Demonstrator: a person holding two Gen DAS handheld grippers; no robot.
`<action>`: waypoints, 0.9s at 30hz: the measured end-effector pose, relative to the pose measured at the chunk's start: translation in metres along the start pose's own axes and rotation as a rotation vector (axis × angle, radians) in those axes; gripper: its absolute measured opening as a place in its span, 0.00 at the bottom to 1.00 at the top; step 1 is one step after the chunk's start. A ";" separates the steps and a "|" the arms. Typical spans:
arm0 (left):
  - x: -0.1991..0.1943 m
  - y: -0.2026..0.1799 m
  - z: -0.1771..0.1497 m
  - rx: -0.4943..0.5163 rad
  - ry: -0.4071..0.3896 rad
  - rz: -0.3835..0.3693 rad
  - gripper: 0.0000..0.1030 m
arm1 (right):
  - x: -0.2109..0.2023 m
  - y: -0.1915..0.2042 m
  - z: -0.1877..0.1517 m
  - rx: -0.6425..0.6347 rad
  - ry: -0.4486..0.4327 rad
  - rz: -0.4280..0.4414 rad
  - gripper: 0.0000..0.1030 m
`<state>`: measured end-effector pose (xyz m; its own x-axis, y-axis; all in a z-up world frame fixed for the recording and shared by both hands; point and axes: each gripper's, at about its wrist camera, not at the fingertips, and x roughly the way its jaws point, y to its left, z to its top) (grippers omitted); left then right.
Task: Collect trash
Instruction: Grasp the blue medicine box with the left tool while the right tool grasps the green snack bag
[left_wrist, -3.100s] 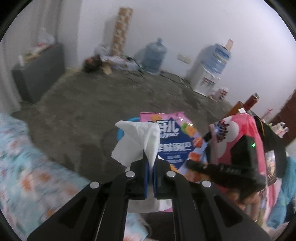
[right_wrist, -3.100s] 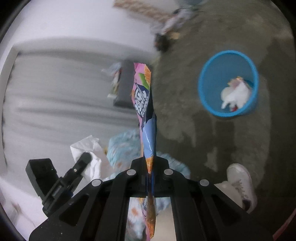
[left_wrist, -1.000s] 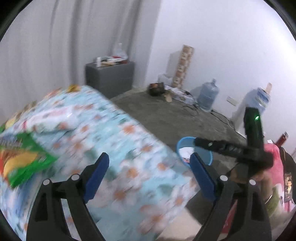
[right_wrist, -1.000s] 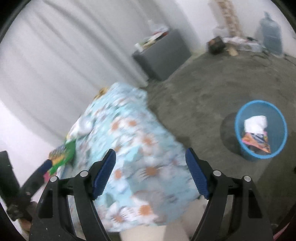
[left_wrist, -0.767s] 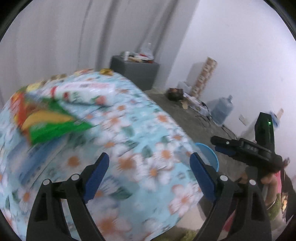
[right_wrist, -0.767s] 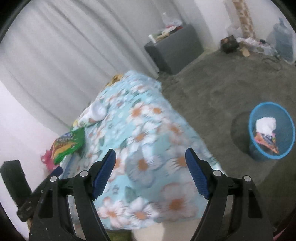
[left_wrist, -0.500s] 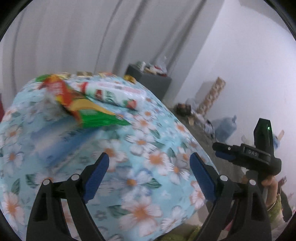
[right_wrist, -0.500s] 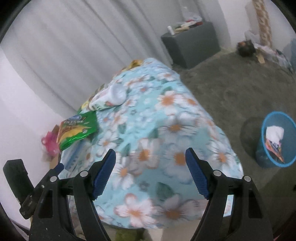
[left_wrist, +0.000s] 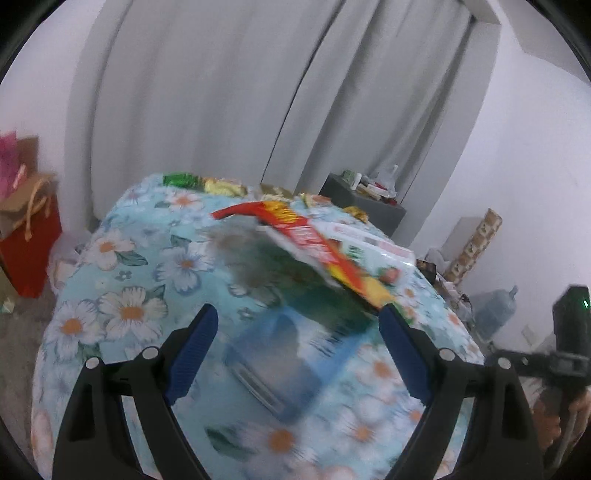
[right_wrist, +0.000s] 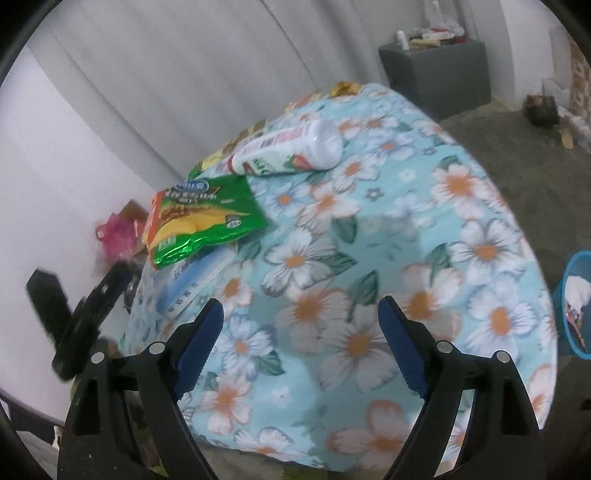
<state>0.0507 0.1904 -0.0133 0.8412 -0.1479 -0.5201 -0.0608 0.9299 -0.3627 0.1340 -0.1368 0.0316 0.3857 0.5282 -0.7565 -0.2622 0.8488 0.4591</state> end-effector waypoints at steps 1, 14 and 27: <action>0.005 0.009 0.001 -0.019 0.017 -0.003 0.84 | 0.000 0.002 -0.001 0.000 0.001 0.002 0.79; 0.024 0.026 -0.018 -0.137 0.151 -0.229 0.79 | 0.006 0.001 -0.010 0.057 0.031 -0.020 0.79; -0.006 -0.023 -0.048 0.026 0.216 -0.295 0.79 | 0.013 0.023 0.000 0.052 0.057 0.075 0.79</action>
<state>0.0215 0.1537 -0.0394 0.6876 -0.4764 -0.5480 0.1840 0.8444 -0.5032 0.1334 -0.1103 0.0322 0.3157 0.5893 -0.7437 -0.2411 0.8079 0.5378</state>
